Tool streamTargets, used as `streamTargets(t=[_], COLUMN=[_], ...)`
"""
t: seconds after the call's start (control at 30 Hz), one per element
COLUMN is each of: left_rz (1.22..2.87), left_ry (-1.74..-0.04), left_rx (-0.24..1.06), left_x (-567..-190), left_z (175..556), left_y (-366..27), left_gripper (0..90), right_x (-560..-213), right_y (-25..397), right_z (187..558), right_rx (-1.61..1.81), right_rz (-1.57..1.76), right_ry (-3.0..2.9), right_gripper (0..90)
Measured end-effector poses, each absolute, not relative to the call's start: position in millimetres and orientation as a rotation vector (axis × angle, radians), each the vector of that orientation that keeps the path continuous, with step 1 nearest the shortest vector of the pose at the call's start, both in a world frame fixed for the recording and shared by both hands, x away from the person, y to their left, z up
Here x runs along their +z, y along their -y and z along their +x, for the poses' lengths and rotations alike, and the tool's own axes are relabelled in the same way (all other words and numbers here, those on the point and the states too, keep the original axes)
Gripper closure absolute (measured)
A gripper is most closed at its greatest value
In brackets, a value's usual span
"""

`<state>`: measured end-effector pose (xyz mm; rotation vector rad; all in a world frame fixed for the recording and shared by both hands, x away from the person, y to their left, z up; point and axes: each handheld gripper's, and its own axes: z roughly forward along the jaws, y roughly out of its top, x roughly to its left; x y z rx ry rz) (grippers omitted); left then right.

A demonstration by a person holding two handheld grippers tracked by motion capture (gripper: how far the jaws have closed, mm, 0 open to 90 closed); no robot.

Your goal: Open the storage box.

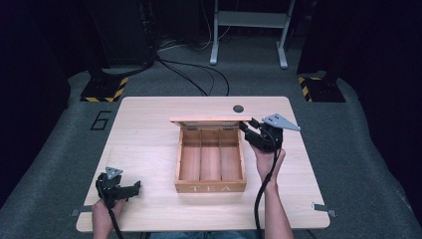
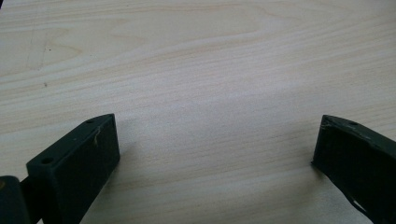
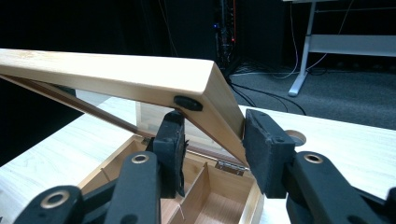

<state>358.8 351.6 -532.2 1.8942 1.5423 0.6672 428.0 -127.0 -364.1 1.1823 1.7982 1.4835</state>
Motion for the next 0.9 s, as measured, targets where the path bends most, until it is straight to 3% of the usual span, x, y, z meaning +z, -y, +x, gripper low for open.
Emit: streamTargets(t=[0.9], left_rz=[1.905], left_ry=[-1.540], left_rx=[0.665], left_x=[-531.8], left_z=[358.7], left_y=[-352.1], left_gripper=[0.3], right_x=[-363.6], right_y=[126.5], right_z=[427.9], right_rx=[1.478], right_rz=[1.183], right_ry=[-1.799], right_gripper=[58.8])
